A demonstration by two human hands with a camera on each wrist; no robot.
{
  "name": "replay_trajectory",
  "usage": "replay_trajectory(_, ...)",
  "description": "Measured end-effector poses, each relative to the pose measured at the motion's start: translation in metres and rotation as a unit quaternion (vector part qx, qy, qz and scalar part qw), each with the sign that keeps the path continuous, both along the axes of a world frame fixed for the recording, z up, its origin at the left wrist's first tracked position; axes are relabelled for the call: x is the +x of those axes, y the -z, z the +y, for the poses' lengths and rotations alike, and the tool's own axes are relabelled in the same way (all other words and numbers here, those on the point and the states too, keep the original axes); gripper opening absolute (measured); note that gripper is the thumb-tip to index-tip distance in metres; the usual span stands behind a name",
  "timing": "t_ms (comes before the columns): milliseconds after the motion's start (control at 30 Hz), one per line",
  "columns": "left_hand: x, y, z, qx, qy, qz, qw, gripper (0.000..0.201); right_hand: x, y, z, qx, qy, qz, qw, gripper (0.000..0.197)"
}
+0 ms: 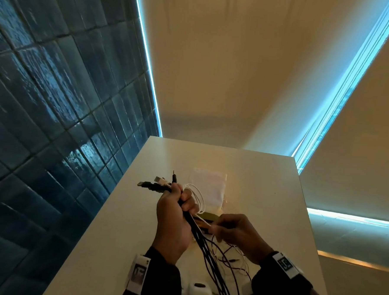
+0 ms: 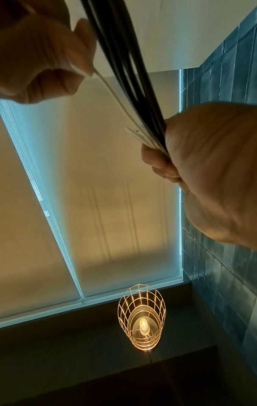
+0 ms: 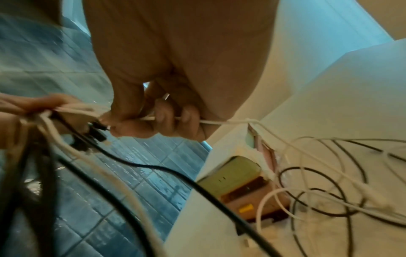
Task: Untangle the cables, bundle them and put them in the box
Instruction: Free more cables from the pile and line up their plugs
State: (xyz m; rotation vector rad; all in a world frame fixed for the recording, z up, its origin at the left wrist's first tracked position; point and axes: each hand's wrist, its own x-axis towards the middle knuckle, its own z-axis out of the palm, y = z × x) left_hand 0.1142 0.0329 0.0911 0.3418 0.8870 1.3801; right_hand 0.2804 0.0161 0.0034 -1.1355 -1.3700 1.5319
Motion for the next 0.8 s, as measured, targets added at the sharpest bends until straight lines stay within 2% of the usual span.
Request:
replay_trajectory(167,-0.001,-0.009,-0.006,0.04,0.011,0.023,0.999,0.03,0.012,0.043,0.012,-0.029,0.043,-0.076,0.996,0.018)
replay_trajectory(300,-0.005,-0.014,-0.014,0.051,0.015,0.047,0.997,0.032,0.025,0.069,0.022,-0.069,0.115,-0.085,0.987,0.024)
replay_trajectory(467,-0.007,-0.015,-0.016,0.057,0.017,0.058,0.997,0.032,0.033,0.082,0.029,-0.071,0.15,-0.109,0.98,0.025)
replay_trajectory(567,-0.009,-0.013,-0.015,0.05,0.018,0.077,0.996,0.031,0.031,0.073,0.036,-0.087,0.192,-0.131,0.969,0.026)
replay_trajectory(633,-0.01,-0.012,-0.014,0.043,0.026,0.089,0.995,0.03,0.03,0.056,0.037,-0.087,0.22,-0.087,0.968,0.024)
replay_trajectory(733,-0.011,-0.013,-0.013,0.048,0.035,0.106,0.993,0.029,0.036,0.023,0.022,-0.066,0.224,0.059,0.971,0.022)
replay_trajectory(800,-0.011,-0.013,-0.013,0.057,0.035,0.128,0.989,0.03,0.053,0.011,-0.002,-0.051,0.252,0.092,0.962,0.021)
